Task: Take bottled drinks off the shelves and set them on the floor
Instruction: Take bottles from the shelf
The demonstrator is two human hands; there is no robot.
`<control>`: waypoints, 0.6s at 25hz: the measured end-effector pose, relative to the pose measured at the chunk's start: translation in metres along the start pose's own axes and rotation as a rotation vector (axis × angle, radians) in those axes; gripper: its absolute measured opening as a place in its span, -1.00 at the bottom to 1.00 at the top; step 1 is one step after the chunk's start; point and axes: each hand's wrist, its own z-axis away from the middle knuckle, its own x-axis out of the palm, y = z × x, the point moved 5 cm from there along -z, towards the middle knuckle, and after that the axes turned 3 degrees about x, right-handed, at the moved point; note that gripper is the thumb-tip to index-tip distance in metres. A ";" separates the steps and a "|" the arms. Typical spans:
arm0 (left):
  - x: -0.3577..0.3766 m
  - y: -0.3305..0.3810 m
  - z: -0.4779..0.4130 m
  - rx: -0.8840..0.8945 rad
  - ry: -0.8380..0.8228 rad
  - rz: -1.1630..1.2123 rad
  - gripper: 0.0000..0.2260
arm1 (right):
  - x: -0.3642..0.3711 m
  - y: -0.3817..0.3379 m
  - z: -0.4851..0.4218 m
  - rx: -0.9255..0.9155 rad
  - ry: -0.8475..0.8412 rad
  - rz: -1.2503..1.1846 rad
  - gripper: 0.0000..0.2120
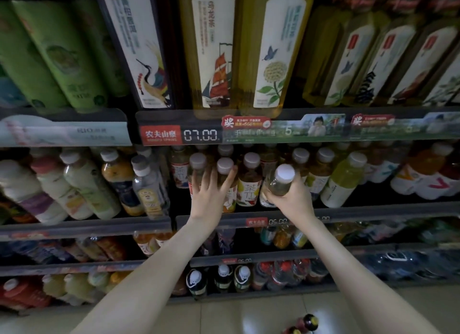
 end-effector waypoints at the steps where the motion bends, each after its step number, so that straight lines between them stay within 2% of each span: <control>1: 0.000 -0.001 0.000 0.021 0.024 0.006 0.05 | 0.005 0.002 -0.004 -0.001 -0.014 0.024 -0.31; 3: 0.000 -0.007 0.004 0.005 0.042 0.016 0.03 | 0.012 0.003 -0.011 -0.017 -0.029 0.078 -0.29; 6: 0.003 -0.032 0.003 -0.109 0.046 0.029 -0.16 | 0.015 0.002 -0.020 -0.027 -0.044 0.223 -0.22; 9: 0.008 -0.053 -0.004 -0.255 -0.022 0.248 -0.31 | 0.016 0.000 -0.015 -0.014 -0.041 0.388 -0.01; 11: 0.011 -0.056 -0.010 -0.259 -0.064 0.369 -0.41 | 0.012 -0.004 -0.011 -0.055 0.020 0.354 0.08; 13: 0.005 -0.053 -0.012 -0.245 -0.052 0.360 -0.41 | 0.009 -0.007 -0.011 -0.205 0.077 0.343 0.00; 15: 0.003 -0.050 -0.013 -0.287 -0.061 0.338 -0.39 | 0.010 -0.009 -0.014 -0.337 0.072 0.489 -0.13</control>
